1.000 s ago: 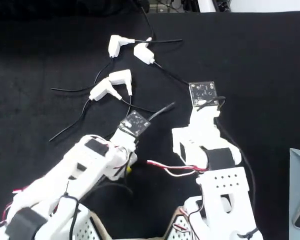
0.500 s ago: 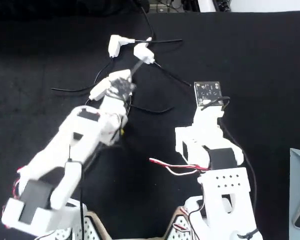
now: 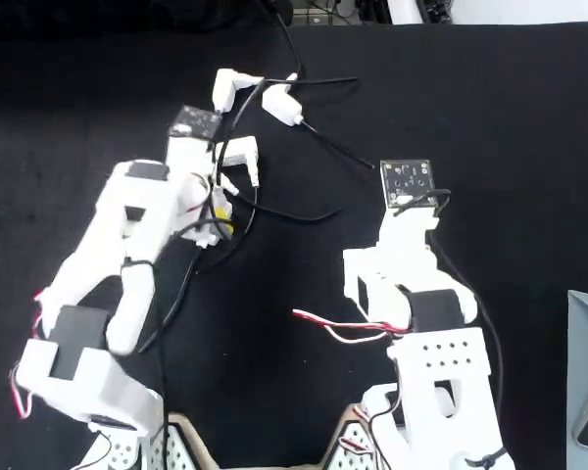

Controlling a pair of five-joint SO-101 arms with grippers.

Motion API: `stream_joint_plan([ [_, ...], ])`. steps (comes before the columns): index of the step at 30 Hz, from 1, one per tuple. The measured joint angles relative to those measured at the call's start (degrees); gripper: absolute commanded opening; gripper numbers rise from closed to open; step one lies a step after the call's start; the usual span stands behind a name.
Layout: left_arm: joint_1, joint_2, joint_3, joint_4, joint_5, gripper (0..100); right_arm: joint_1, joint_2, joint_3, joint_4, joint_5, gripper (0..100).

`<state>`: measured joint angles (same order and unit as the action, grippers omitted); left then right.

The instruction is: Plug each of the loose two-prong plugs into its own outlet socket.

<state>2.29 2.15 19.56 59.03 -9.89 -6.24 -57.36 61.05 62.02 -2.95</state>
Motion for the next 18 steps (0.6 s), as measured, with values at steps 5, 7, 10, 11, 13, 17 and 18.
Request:
stream_joint_plan([
  [5, 0.00, -10.37, 0.00, 3.96, 0.62, 17, 0.00, 0.00, 0.00, 0.00, 0.00, 8.0],
  [7, 0.00, -16.35, 2.73, 2.29, 0.53, 12, 0.00, 0.00, 0.00, 0.00, 0.00, 3.0],
  [10, 0.00, -26.02, 10.11, -2.73, 0.53, 4, 0.00, 0.00, 0.00, 0.00, 0.00, 1.5],
  [11, 0.00, -29.10, 13.01, -4.66, 0.53, 2, 0.00, 0.00, 0.00, 0.00, 0.00, 1.0],
  [13, 0.00, -34.90, 18.81, -8.00, 0.53, 3, 0.00, 0.00, 0.00, 0.00, 0.00, 1.1],
  [17, -0.79, -44.92, 28.92, -10.99, 0.88, 3, 0.00, -0.44, 0.00, 0.00, 0.00, 1.1],
  [18, -1.49, -47.30, 31.21, -11.25, 1.58, 3, 0.00, -1.41, 0.00, 0.00, 0.00, 1.1],
])
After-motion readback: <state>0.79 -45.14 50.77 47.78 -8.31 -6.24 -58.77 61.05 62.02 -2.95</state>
